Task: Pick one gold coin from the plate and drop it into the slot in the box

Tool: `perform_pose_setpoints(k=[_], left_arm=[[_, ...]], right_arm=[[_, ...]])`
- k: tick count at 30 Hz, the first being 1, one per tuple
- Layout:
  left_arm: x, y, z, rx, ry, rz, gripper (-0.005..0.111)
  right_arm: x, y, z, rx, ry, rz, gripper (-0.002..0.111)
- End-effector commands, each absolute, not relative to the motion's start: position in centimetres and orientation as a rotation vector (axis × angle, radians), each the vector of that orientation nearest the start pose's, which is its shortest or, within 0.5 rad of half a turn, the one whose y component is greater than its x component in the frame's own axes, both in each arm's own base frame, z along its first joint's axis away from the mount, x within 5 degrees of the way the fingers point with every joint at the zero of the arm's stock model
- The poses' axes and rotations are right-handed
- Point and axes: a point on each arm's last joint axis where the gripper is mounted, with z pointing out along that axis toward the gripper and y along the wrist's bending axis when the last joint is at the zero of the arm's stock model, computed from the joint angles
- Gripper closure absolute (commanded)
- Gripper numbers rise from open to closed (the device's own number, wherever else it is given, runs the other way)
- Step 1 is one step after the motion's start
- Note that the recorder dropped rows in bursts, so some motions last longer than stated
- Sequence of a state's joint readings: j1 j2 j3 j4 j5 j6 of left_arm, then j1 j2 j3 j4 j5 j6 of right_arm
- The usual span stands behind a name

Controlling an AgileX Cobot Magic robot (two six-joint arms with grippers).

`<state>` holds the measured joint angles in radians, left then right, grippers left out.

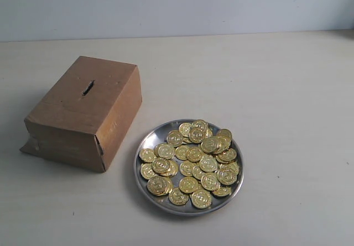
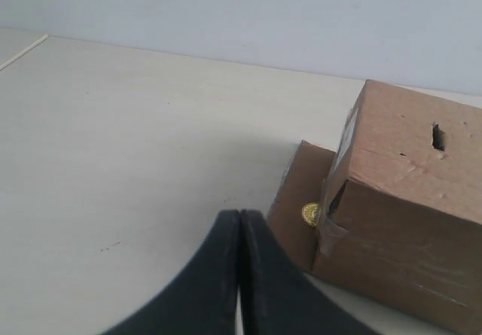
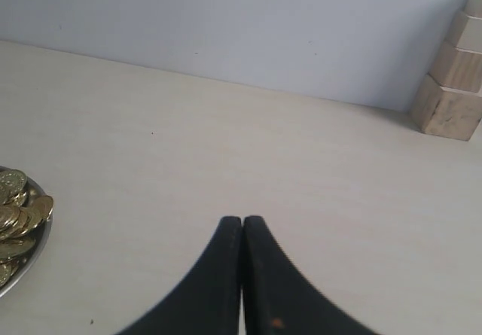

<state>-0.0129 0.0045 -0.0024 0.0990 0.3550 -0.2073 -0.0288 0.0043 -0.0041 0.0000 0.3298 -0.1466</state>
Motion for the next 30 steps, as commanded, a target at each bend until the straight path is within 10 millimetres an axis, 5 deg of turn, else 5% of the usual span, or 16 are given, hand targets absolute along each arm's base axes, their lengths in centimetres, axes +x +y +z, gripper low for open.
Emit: perform_pose_setpoints(k=[1,30], left_arm=[[5.37,0.23,18.31,-0.117,1.814,-0.061,0.107],[5.39,0.22,18.37,-0.116,1.807,-0.061,0.107]], right_arm=[[5.38,-0.2,18.36,-0.107,1.81,-0.136,0.108],[5.41,-0.21,18.5,-0.108,1.794,-0.138,0.108]])
